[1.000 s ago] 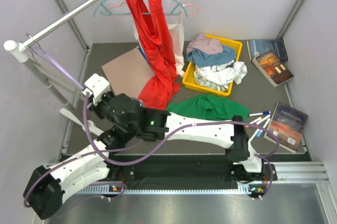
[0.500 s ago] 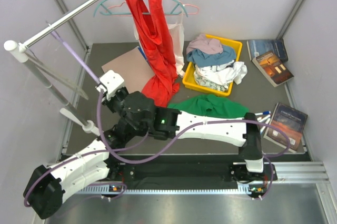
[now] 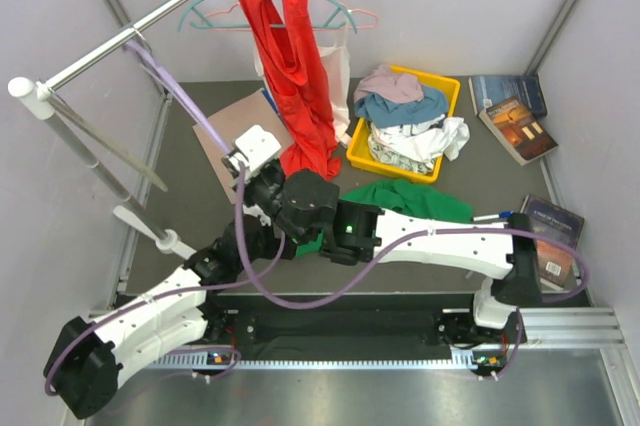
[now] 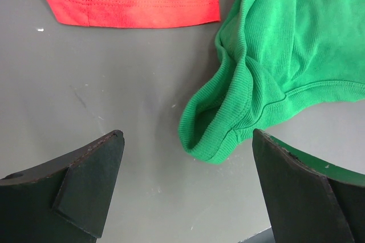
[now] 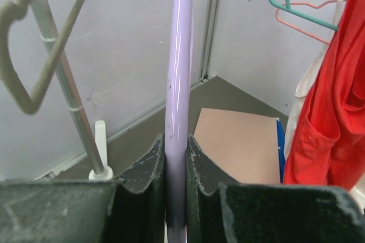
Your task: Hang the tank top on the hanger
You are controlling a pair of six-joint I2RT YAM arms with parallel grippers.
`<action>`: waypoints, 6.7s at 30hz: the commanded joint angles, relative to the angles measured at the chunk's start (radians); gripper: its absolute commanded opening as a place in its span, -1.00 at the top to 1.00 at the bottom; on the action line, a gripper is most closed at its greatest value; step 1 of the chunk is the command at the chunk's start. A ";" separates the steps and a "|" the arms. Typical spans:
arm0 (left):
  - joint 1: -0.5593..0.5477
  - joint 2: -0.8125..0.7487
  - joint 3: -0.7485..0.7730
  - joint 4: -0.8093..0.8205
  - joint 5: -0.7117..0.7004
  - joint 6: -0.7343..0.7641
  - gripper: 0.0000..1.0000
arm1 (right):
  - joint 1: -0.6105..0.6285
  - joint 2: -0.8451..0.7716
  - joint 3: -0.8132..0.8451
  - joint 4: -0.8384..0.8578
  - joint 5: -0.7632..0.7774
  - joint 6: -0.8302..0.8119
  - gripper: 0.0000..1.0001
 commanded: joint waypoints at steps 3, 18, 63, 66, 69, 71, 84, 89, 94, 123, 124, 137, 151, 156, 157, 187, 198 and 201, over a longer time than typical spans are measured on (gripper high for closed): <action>0.000 -0.037 -0.017 0.025 -0.007 0.000 -0.97 | -0.012 -0.255 -0.245 0.076 0.066 0.036 1.00; -0.005 0.116 0.049 0.152 0.062 0.105 -0.97 | -0.153 -0.844 -0.805 -0.338 0.184 0.388 1.00; 0.065 0.472 0.427 0.324 0.336 0.019 1.00 | -0.206 -1.246 -0.844 -0.775 0.082 0.549 1.00; 0.104 0.535 0.487 0.324 0.363 -0.013 1.00 | -0.207 -1.289 -0.804 -0.806 0.040 0.532 1.00; 0.156 0.593 0.527 0.321 0.361 -0.047 1.00 | -0.206 -1.311 -0.776 -0.850 0.022 0.525 1.00; 0.206 0.635 0.544 0.338 0.384 -0.079 1.00 | -0.204 -1.320 -0.765 -0.889 0.022 0.530 1.00; 0.374 0.761 0.604 0.418 0.524 -0.144 1.00 | -0.207 -1.298 -0.752 -0.961 -0.233 0.509 1.00; 0.403 0.771 0.642 0.366 0.530 -0.116 1.00 | -0.206 -1.286 -0.765 -0.965 -0.257 0.522 1.00; 0.425 0.758 0.653 0.341 0.545 -0.101 1.00 | -0.206 -1.272 -0.779 -0.981 -0.277 0.541 1.00; 0.428 0.489 0.693 0.162 0.673 -0.181 1.00 | -0.201 -1.360 -0.997 -0.619 -0.205 0.519 1.00; 0.428 0.481 0.696 0.160 0.669 -0.179 1.00 | -0.201 -1.369 -0.997 -0.628 -0.201 0.513 1.00; 0.396 0.449 0.731 0.249 0.729 -0.326 1.00 | -0.201 -1.338 -1.133 -0.421 -0.193 0.467 1.00; 0.379 0.422 0.705 0.258 0.665 -0.290 1.00 | -0.198 -1.390 -1.157 -0.378 -0.179 0.464 1.00; 0.380 0.438 0.725 0.240 0.619 -0.253 -0.18 | -0.198 -1.435 -1.158 -0.409 -0.178 0.470 1.00; 0.380 0.442 0.730 0.226 0.616 -0.238 -0.35 | -0.198 -1.449 -1.161 -0.407 -0.176 0.470 1.00; 0.049 0.429 0.765 0.264 0.363 0.154 -0.72 | -0.198 -1.346 -1.235 -0.281 -0.087 0.502 1.00; 0.021 0.486 0.771 0.351 0.384 0.131 -0.61 | -0.198 -1.341 -1.246 -0.260 -0.119 0.509 1.00; 0.010 0.504 0.774 0.365 0.381 0.134 -0.54 | -0.198 -1.343 -1.247 -0.251 -0.127 0.507 1.00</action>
